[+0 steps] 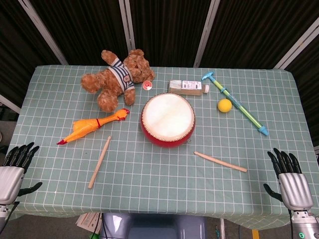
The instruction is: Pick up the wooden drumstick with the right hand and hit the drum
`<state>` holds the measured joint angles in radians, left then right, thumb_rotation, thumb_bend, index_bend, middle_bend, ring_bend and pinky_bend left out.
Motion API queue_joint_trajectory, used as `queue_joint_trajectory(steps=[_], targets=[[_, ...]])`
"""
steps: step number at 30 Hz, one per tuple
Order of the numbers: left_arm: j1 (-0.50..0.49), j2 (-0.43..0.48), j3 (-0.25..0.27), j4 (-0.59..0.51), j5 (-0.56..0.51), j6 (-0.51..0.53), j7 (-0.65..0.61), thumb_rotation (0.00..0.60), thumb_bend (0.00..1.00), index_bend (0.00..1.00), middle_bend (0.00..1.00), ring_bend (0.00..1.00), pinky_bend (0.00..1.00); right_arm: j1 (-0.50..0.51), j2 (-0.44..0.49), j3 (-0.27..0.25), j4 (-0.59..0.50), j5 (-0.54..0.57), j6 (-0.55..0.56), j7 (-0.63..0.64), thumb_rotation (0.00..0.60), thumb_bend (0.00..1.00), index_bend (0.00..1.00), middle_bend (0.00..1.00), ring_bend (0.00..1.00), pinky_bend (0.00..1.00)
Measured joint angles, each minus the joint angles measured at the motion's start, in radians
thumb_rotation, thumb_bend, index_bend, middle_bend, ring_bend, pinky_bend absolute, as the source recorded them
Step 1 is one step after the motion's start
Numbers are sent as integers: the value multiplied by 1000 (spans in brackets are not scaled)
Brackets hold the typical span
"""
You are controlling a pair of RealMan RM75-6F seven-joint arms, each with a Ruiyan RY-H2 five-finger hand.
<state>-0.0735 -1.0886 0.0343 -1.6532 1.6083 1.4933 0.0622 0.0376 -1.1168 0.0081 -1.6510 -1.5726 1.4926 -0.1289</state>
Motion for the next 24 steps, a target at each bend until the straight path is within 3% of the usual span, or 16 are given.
queue_joint_trajectory(steps=[19, 22, 24], targets=[[-4, 0, 1, -1, -1, -10, 1, 600, 0, 0, 0, 0, 0, 0, -2, 5, -10, 13, -1, 4, 600, 257, 0, 6, 19, 16], [-4, -2, 1, -1, -1, -11, 2, 600, 0, 0, 0, 0, 0, 1, -3, 8, -21, 16, -2, 12, 600, 257, 0, 133, 174, 143], [-4, -2, 0, -4, -1, -11, 4, 600, 0, 0, 0, 0, 0, 3, -6, 14, -25, 15, 3, 15, 600, 257, 8, 363, 409, 384]])
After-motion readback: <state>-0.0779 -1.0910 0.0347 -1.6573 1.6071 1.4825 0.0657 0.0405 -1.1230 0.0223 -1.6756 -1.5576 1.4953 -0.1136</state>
